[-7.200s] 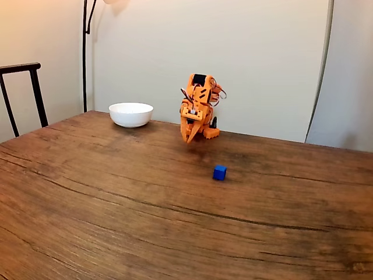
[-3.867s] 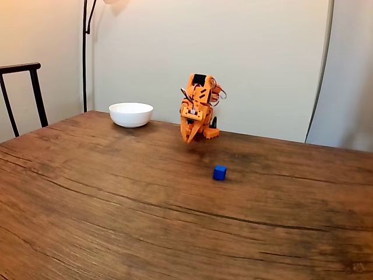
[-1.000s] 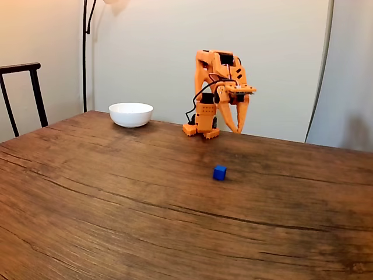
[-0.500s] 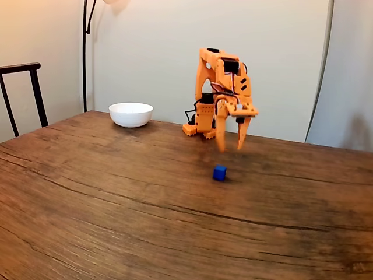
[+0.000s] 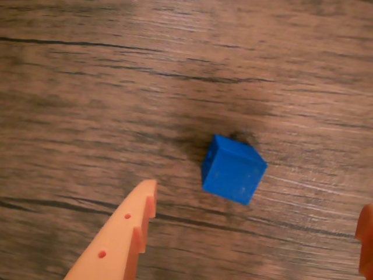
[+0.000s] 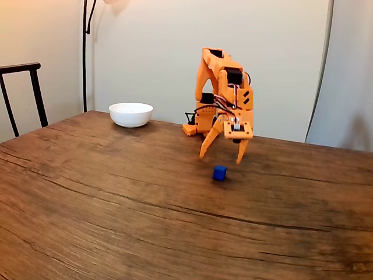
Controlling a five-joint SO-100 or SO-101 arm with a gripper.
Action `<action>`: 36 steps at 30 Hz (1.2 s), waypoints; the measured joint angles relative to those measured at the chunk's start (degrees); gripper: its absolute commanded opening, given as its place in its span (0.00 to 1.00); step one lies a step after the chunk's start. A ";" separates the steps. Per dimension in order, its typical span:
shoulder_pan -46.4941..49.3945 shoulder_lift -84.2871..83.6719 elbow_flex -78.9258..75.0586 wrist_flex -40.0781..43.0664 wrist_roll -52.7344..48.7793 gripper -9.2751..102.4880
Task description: Grasp the cube and drop it in the bowl
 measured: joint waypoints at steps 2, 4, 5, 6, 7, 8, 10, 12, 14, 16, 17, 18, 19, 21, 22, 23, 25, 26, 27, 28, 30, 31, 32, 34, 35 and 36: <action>-0.09 -1.49 -0.35 0.00 -1.49 0.50; -0.09 -3.16 -0.35 0.00 -2.37 0.50; 0.00 -3.78 -0.35 0.00 -2.64 0.50; 0.00 -4.48 -0.62 0.00 -2.81 0.50; -0.18 -5.19 -1.14 0.00 -2.90 0.50; -0.44 -5.89 -1.76 0.00 -2.99 0.50; -1.05 -7.21 -2.90 0.00 -2.99 0.50; -1.14 -8.88 -4.04 0.00 -2.99 0.50; -0.88 -10.37 -5.10 0.00 -2.99 0.50; -0.88 -11.69 -6.15 0.00 -2.99 0.50; -0.97 -12.22 -6.68 0.00 -2.99 0.50; -1.05 -12.57 -7.12 0.00 -2.99 0.50; -1.14 -12.92 -7.29 0.00 -2.99 0.50; -1.14 -13.45 -7.29 0.00 -2.99 0.49; -1.05 -13.45 -7.29 0.00 -2.99 0.47; -0.97 -13.45 -7.29 0.00 -2.99 0.45; -0.97 -13.45 -7.29 0.26 -2.99 0.42; -1.05 -13.45 -7.29 0.70 -2.99 0.41; -1.05 -13.45 -7.29 1.32 -2.99 0.39; -1.14 -13.45 -7.29 1.93 -2.99 0.39; -0.97 -13.36 -7.38 2.72 -2.99 0.37; -0.88 -13.36 -7.38 2.90 -2.99 0.37; -0.70 -13.27 -7.38 2.90 -2.99 0.36; -0.44 -13.27 -7.38 2.90 -2.99 0.35; -0.44 -13.27 -7.47 2.90 -2.99 0.35; -0.44 -13.27 -7.47 2.90 -2.99 0.35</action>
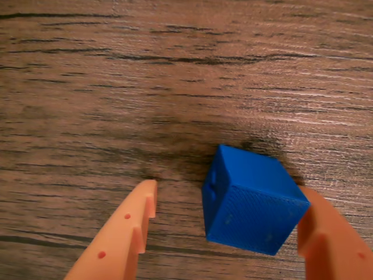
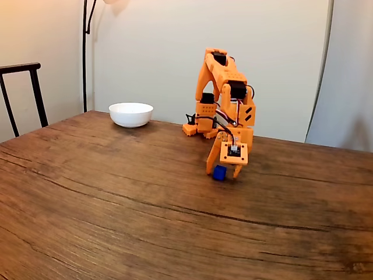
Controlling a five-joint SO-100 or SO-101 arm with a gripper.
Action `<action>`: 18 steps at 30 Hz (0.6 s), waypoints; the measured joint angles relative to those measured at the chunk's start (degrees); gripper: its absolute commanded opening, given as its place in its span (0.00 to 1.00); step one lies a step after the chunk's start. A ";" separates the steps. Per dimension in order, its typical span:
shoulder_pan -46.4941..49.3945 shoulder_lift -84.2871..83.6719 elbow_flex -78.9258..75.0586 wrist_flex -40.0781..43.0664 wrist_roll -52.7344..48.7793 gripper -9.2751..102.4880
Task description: Grasp the cube and drop it in the bowl
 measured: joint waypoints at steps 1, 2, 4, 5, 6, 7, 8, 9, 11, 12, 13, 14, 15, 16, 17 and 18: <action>0.00 0.00 0.00 0.00 0.00 0.35; 0.00 0.00 0.00 0.00 0.00 0.35; 0.00 0.00 0.00 0.00 0.00 0.35; 0.00 0.00 0.00 0.00 0.00 0.35; 0.00 0.00 0.00 0.00 0.00 0.35; 0.00 0.00 0.00 0.00 0.00 0.35; 0.00 0.00 0.00 0.00 0.00 0.35; 0.00 0.00 0.00 0.00 0.00 0.35; 0.00 0.00 0.00 0.00 0.00 0.35; 0.00 -0.18 0.00 0.00 0.00 0.35; 0.00 -0.44 -0.09 0.00 0.00 0.35; 0.00 -0.88 -0.35 0.00 -0.09 0.35; 0.00 -1.41 -0.70 0.00 -0.09 0.35; 0.00 -1.67 -1.05 0.00 -0.09 0.35; 0.00 -2.02 -1.41 0.00 -0.09 0.35; 0.00 -2.72 -1.76 0.00 -0.09 0.35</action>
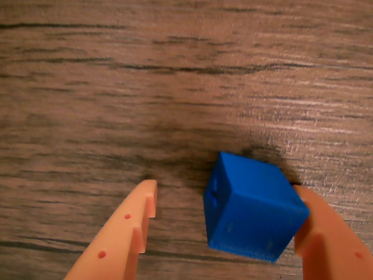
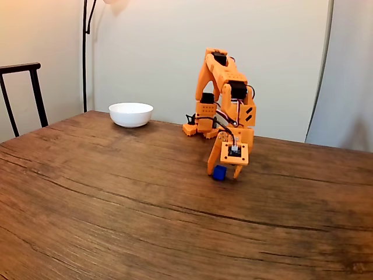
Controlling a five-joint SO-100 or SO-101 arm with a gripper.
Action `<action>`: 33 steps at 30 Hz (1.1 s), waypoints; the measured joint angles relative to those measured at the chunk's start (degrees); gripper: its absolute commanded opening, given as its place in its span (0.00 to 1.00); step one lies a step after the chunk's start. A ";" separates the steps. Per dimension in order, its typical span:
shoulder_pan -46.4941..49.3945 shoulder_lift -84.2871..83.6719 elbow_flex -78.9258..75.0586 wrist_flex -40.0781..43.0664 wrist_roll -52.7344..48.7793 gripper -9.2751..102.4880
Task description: Grasp the cube and drop it in the bowl
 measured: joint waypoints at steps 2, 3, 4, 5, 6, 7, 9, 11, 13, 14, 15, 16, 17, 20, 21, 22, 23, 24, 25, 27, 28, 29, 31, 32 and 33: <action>0.00 -0.53 -0.53 0.00 0.00 0.35; 0.00 -0.53 -0.62 0.00 0.00 0.35; 0.00 -0.62 -0.62 0.00 0.00 0.34; 0.00 -0.62 -0.62 0.00 0.00 0.32; 0.00 -0.70 -0.62 0.00 0.00 0.29; 0.09 -0.70 -0.70 0.00 0.00 0.26; 0.18 -0.88 -0.79 0.00 0.00 0.22; 0.18 -0.88 -0.79 -0.18 0.00 0.18; 0.18 -0.88 -0.79 -0.44 0.00 0.16; 0.09 -0.97 -0.79 -0.35 0.00 0.15; 0.09 -1.05 -0.79 -0.26 0.00 0.14; 0.09 -1.05 -0.79 -0.26 0.00 0.14; 0.09 -1.05 -0.79 -0.26 0.00 0.13; 0.09 -1.05 -0.79 -0.26 0.00 0.12; 0.09 -1.05 -0.79 -0.26 0.00 0.12; 0.09 -1.05 -0.79 -0.26 0.00 0.12; 0.09 -1.05 -0.79 -0.26 0.00 0.12; 0.09 -1.05 -0.79 -0.26 0.00 0.12; 0.09 -1.05 -0.79 -0.26 0.09 0.12; 0.09 -1.05 -0.79 -0.26 0.09 0.12; 0.09 -1.05 -0.79 -0.26 0.09 0.12; 0.09 -1.05 -0.88 -0.26 0.18 0.12; -0.09 -1.14 -1.32 0.18 0.70 0.12; -0.35 -1.67 -2.37 0.97 1.58 0.12; -0.62 -2.02 -4.13 2.46 2.55 0.12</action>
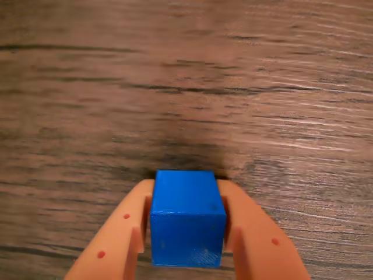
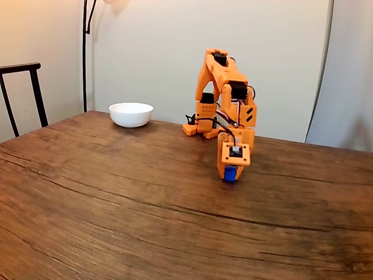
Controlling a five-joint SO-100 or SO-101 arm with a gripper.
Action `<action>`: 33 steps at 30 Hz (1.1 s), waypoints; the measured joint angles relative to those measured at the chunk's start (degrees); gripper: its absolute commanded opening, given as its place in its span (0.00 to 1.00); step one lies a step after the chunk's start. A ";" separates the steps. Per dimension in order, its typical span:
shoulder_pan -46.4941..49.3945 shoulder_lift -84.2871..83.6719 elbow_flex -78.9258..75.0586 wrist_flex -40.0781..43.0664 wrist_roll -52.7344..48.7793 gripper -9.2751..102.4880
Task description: Grasp the cube and drop it in the bowl
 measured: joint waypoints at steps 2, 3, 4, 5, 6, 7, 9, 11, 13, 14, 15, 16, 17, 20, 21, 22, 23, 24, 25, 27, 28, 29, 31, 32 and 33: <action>-0.35 -0.35 -3.52 3.87 2.20 0.12; -0.53 -0.44 -5.45 6.59 3.60 0.12; -0.53 -0.44 -7.82 9.40 4.92 0.12; -0.44 -0.35 -10.37 12.39 6.15 0.12; -0.09 -0.35 -12.92 15.29 7.29 0.12; 0.18 -0.35 -15.12 18.37 8.35 0.12; 0.97 -0.35 -18.81 22.94 9.84 0.12; 1.49 -0.35 -21.71 26.02 10.72 0.12; 1.76 -0.35 -23.82 28.56 11.07 0.12; 1.85 -0.35 -24.87 29.62 11.16 0.12; 2.11 -0.35 -26.02 31.11 11.16 0.12; 2.37 -0.35 -26.98 32.96 11.25 0.12; 2.72 -0.35 -28.04 34.28 11.25 0.12; 3.78 -0.35 -31.64 39.37 11.87 0.12; 4.22 -0.35 -32.96 41.13 12.74 0.12; 4.66 -0.35 -34.54 42.71 13.62 0.12; 5.27 -0.35 -36.04 44.38 14.33 0.12; 5.89 -0.35 -37.18 45.53 15.12 0.12; 6.59 -0.26 -38.41 46.49 15.82 0.12; 8.26 0.97 -39.02 46.67 17.31 0.12; 9.23 2.11 -39.11 46.67 18.02 0.12; 10.28 3.60 -39.11 46.67 18.72 0.12; 12.57 6.94 -39.20 46.67 20.13 0.12; 13.71 8.35 -39.20 46.67 20.92 0.12; 14.85 9.84 -39.20 46.67 21.80 0.12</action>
